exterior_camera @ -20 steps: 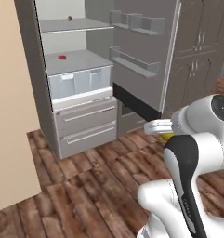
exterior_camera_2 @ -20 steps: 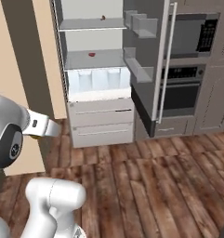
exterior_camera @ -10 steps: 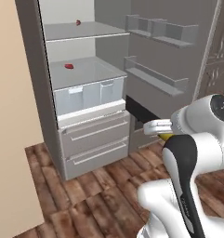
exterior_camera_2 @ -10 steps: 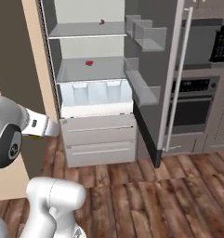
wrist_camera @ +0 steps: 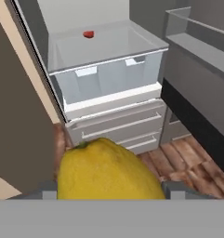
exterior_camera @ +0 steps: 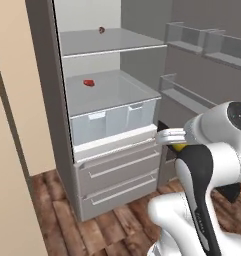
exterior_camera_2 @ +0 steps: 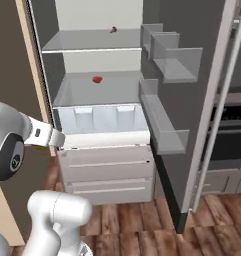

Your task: Transport the steak and lemon to the fridge. Place the steak on the rack containing meat and place the lemon on the rack containing the vegetable, ensuring meats and vegetables are on different racks.

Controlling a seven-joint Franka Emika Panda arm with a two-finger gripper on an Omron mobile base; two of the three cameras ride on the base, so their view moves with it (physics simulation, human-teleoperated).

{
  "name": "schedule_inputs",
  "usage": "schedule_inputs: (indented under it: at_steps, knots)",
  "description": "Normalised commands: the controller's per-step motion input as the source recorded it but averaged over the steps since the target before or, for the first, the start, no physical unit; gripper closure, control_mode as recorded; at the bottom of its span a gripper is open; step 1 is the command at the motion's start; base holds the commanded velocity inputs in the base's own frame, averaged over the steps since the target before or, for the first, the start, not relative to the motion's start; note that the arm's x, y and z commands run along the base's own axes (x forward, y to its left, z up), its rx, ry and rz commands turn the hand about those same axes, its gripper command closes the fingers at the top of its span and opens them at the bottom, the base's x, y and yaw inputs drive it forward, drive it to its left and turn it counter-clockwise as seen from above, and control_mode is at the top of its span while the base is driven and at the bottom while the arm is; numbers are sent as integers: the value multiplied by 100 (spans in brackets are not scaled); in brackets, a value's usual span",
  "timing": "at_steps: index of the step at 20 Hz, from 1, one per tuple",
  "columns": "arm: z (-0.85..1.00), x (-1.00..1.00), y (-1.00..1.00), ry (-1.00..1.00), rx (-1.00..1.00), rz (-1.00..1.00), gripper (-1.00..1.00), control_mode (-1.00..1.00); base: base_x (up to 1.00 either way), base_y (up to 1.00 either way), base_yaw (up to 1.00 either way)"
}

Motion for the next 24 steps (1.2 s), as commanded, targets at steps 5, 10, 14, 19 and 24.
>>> schedule_inputs:
  at_steps: [5,10,14,19,24]
  knots:
    - [0,0,0,0,0,0,100,100,100,-29,17]
    - [0,0,0,0,0,0,100,100,100,-1,9]
    - [0,0,0,0,0,0,100,100,100,0,0]
    - [0,0,0,0,0,0,100,100,88,0,0]
    - [0,0,0,0,0,0,100,100,18,-3,4]
